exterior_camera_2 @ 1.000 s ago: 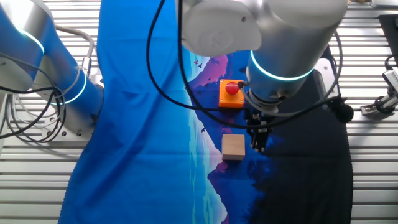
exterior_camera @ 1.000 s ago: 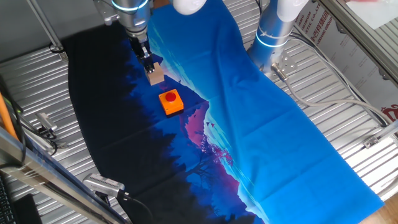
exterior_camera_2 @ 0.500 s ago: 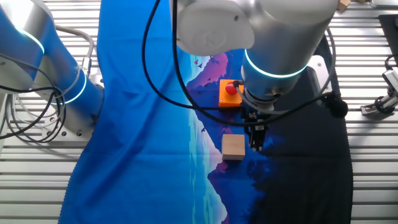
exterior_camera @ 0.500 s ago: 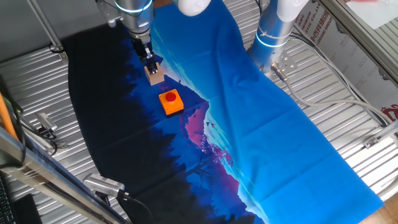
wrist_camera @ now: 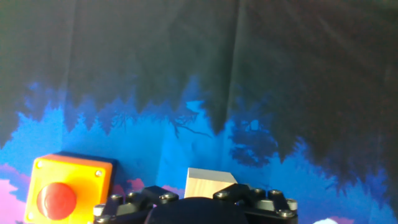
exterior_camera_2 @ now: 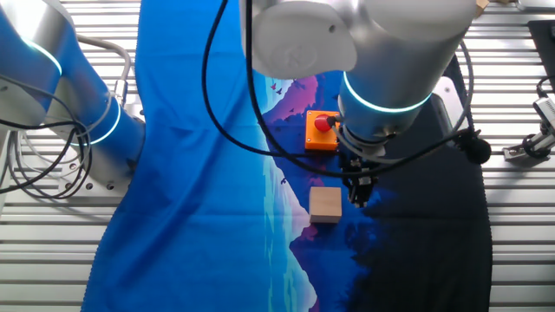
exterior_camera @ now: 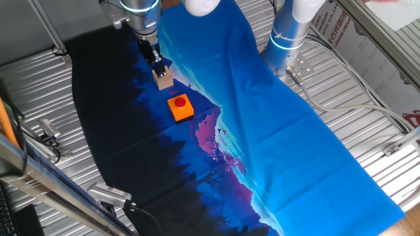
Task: Pick up the small block on the left and move it to the right
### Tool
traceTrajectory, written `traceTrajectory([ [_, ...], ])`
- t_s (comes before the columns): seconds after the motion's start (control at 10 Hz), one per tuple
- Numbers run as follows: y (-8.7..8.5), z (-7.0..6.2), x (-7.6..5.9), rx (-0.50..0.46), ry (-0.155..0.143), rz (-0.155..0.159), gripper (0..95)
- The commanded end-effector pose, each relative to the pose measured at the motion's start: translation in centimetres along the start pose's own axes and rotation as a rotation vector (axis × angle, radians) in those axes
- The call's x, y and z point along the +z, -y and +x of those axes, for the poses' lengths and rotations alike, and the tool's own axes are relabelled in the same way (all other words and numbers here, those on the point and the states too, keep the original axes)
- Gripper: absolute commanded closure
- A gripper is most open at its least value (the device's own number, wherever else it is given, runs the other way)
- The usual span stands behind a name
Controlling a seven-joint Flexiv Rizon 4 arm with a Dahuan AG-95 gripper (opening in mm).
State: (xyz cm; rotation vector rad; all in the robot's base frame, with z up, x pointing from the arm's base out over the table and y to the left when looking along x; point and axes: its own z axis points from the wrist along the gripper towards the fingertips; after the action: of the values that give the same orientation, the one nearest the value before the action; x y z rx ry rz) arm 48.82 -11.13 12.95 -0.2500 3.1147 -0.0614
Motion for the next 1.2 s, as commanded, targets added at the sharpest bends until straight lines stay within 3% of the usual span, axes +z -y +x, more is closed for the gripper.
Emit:
traceTrajectory([
  [0.1, -0.01, -0.08, 0.09, -0.065, -0.007, -0.037, 95.0],
  [0.6, -0.01, -0.08, 0.09, -0.016, -0.096, -0.053, 95.0],
  [0.8, -0.01, -0.08, 0.09, 0.01, -0.103, -0.04, 95.0],
  [1.0, -0.01, -0.08, 0.09, 0.02, -0.114, 0.043, 95.0],
  [1.1, -0.01, -0.08, 0.09, -0.017, -0.132, 0.129, 95.0],
  [1.2, -0.01, -0.08, 0.09, -0.059, -0.135, 0.189, 95.0],
])
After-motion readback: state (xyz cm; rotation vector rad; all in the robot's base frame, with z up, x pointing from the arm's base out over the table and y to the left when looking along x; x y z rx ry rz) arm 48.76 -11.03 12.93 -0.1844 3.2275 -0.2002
